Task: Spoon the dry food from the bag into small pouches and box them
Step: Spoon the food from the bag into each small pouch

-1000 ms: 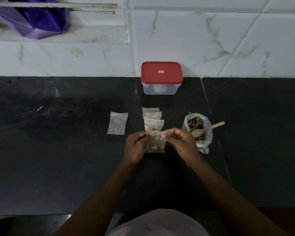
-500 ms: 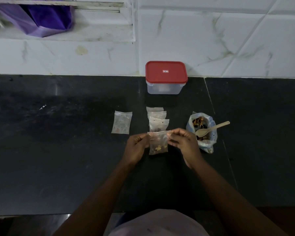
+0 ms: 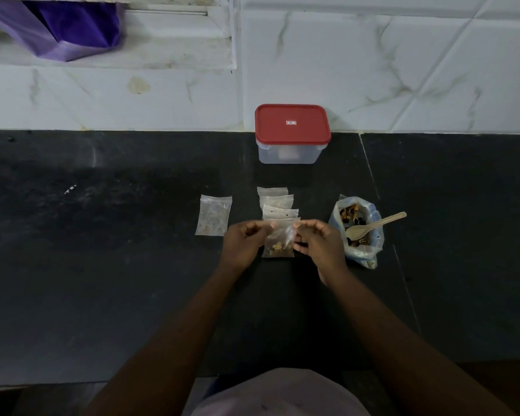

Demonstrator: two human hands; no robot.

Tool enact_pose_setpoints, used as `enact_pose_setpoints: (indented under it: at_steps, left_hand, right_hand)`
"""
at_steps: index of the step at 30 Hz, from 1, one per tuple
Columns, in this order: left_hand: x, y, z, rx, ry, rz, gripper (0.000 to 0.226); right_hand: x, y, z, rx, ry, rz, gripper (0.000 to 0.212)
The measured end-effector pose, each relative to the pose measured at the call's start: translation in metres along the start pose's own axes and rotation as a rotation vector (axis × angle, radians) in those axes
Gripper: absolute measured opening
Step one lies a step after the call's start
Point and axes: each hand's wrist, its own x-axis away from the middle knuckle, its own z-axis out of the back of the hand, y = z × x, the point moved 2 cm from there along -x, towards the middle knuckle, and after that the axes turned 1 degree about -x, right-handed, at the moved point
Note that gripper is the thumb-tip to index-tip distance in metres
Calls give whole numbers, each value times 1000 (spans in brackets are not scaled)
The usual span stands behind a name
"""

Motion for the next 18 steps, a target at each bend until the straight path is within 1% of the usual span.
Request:
enact_pose_setpoints:
  at_steps: [3, 6, 10, 13, 18]
  left_hand:
    - [-5, -1, 0, -129, -13, -16, 15]
    - [-8, -4, 0, -126, -2, -32, 14]
    - [-9, -2, -3, -133, -12, -55, 7]
    - [-12, 0, -4, -152, -16, -71, 6]
    - [-19, -2, -6, -146, -61, -16, 15]
  right_hand:
    - [0, -1, -2, 35, -46, 3, 8]
    - [0, -2, -2, 57, -82, 4, 6]
    - [-5, -4, 0, 168, -111, 50, 6]
    - [-10, -4, 1, 224, -140, 75, 7]
    - [-18, -5, 3, 275, -151, 81, 10]
